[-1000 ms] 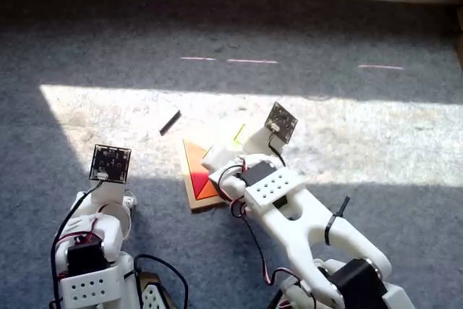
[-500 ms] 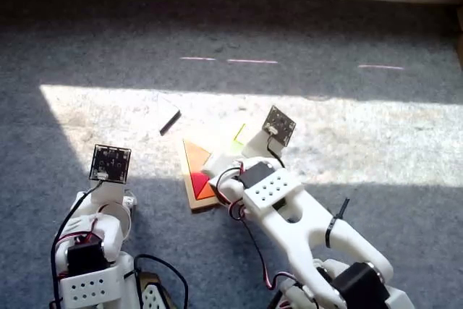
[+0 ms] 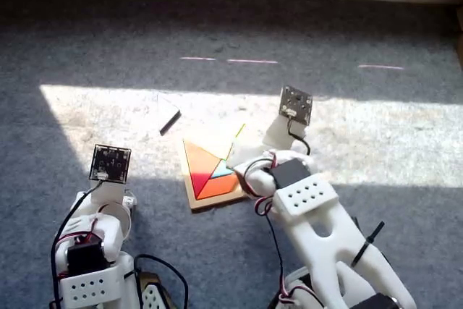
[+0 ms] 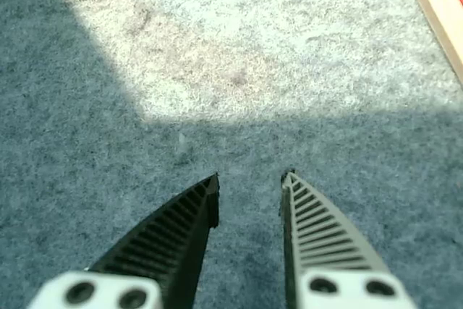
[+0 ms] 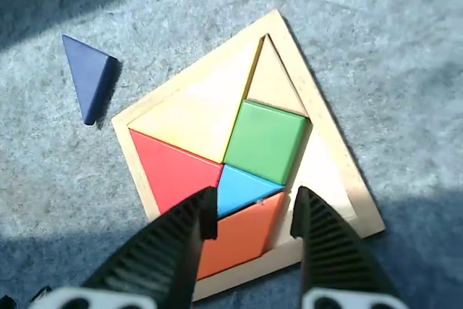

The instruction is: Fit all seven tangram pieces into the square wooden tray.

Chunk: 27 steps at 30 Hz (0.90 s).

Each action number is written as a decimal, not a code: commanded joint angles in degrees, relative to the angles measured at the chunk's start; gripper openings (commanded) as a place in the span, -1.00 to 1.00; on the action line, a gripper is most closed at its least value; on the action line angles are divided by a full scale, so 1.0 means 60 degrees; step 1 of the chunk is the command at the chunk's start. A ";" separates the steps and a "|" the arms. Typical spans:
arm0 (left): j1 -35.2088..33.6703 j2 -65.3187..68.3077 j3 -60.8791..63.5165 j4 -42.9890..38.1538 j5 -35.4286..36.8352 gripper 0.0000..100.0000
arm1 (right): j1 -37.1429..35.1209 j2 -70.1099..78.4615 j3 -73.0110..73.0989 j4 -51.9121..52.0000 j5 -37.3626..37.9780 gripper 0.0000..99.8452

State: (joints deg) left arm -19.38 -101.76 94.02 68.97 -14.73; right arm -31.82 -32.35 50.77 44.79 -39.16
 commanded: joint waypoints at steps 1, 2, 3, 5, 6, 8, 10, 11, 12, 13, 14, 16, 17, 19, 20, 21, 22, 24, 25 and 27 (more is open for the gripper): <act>-0.0139 -0.0432 -0.0037 -0.0190 -0.0073 -0.69 | 0.1033 -0.0286 -0.0564 0.0066 0.1289 -0.67; -0.0139 -0.0432 -0.0051 -0.0190 -0.0073 -0.69 | 0.1370 -0.0286 -0.0564 0.0066 0.1714 -0.67; -0.0139 -0.0432 -0.0081 -0.0190 -0.0073 -0.69 | 0.1722 -0.0286 -0.0476 0.0066 0.2154 -0.67; -0.0139 -0.0432 -0.0154 -0.0190 -0.0073 -0.69 | 0.2337 -0.0359 -0.0198 0.0007 0.3165 -0.67; -0.0139 -0.0432 -0.0286 -0.0190 -0.0059 -0.69 | 0.2542 -0.0344 -0.0125 0.0007 0.3546 -0.67; -0.0139 -0.0418 -0.0623 -0.0132 -0.0059 -0.69 | 0.2835 -0.0286 -0.0051 -0.0037 0.3692 -0.67; -0.0139 -0.0418 -0.0901 -0.0132 -0.0044 -0.69 | 0.3026 -0.0344 0.0037 -0.0403 0.3531 -0.70; -0.0139 -0.0403 -0.1092 -0.0117 -0.0044 -0.69 | 0.3099 -0.0344 0.0051 -0.0535 0.3516 -0.74; -0.0139 -0.0403 -0.1311 -0.0103 -0.0044 -0.69 | 0.3158 -0.0286 0.0051 -0.0652 0.3531 -0.81; -0.0139 -0.0403 -0.1546 0.0015 -0.0059 -0.69 | 0.3245 -0.0271 0.0051 -0.0784 0.3546 -0.88; -0.0139 -0.0403 -0.1839 0.0147 -0.0147 -0.69 | 0.3289 -0.0271 0.0051 -0.0872 0.3546 -0.95; -0.0110 -0.0388 -0.2425 0.0557 -0.0630 -0.69 | 0.3348 -0.0271 0.0051 -0.0916 0.3531 -0.99; -0.0110 -0.0359 -0.2747 0.0791 -0.0821 -0.69 | 0.3363 -0.0271 0.0051 -0.0916 0.3516 -0.99; -0.0095 -0.0022 -0.3421 0.1187 -0.1172 -0.68 | 0.3363 -0.0271 0.0051 -0.0916 0.3502 -0.99; -0.0095 0.0286 -0.3758 0.1289 -0.1275 -0.65 | 0.3363 -0.0271 0.0051 -0.0916 0.3502 -0.99; -0.0095 0.0711 -0.4081 0.1333 -0.1275 -0.61 | 0.3363 -0.0271 0.0051 -0.0916 0.3502 -0.99; -0.0110 0.1238 -0.4432 0.1319 -0.1187 -0.55 | 0.3363 -0.0271 0.0051 -0.0916 0.3502 -0.99; -0.0125 0.2440 -0.5223 0.1363 -0.0718 -0.46 | 0.3465 -0.0271 0.0051 -0.0930 0.3502 -0.99; -0.0095 0.3099 -0.5648 0.1363 -0.0542 -0.44 | 0.3524 -0.0271 0.0051 -0.0930 0.3502 -0.99; 0.0022 0.4403 -0.6440 0.1363 -0.0469 -0.43 | 0.3670 -0.0271 0.0051 -0.0945 0.3502 -0.98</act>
State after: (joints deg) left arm -19.38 -89.45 66.15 76.97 -19.56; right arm -11.25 -32.44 51.38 40.48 -18.68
